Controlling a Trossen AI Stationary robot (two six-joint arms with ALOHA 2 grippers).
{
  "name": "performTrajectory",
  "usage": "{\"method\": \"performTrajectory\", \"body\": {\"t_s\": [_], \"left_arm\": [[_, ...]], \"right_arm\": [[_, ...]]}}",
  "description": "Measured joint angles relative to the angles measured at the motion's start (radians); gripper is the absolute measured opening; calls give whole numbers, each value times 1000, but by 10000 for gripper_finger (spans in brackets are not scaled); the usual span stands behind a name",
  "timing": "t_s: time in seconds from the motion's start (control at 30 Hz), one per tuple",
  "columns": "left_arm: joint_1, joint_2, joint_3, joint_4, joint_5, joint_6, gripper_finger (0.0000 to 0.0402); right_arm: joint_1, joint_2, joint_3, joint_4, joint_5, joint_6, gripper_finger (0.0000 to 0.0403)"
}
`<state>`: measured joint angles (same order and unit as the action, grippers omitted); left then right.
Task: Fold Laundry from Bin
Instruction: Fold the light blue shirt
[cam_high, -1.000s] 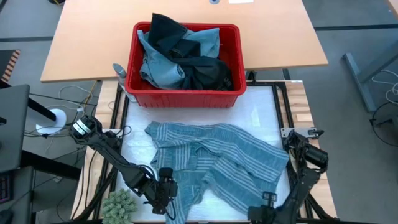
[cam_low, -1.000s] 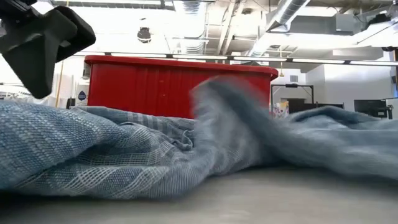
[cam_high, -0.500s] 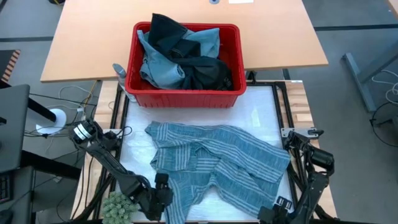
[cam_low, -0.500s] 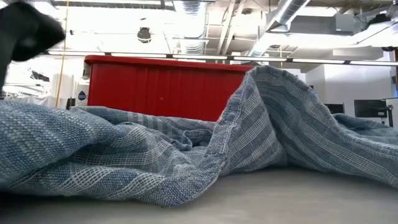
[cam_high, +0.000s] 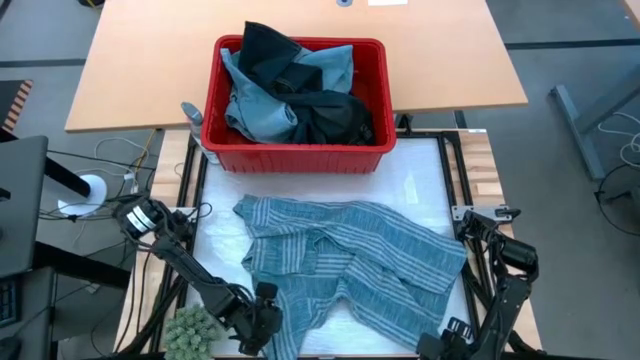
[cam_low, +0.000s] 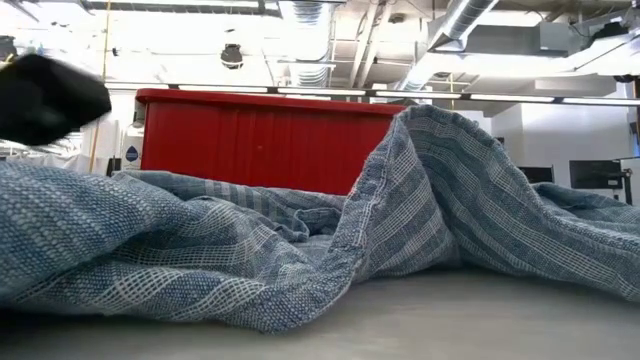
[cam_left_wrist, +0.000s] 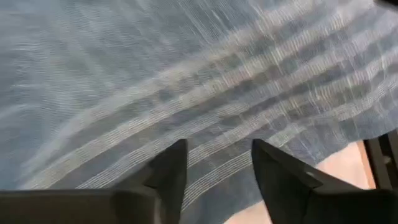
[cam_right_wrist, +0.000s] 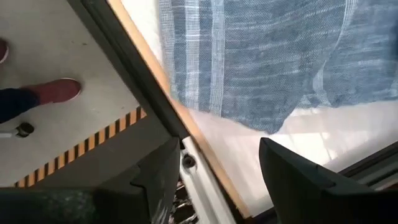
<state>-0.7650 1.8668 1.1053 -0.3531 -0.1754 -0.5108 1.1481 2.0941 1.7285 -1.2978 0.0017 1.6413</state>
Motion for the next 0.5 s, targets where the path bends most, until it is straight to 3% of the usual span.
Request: {"method": "performTrajectory", "body": {"t_s": [0.1,0.23,0.5], "left_arm": [[21,26,3,-12,56,16,105],[54,19,6,-101,128,-10,21],[76,-140,-4,-454,153,-172,0]], "right_arm": [[5,-1,37,-42,15,1,242],[15,-4,103,-111,112,8,242],[-20,-6,102,-132,269,6,242]]}}
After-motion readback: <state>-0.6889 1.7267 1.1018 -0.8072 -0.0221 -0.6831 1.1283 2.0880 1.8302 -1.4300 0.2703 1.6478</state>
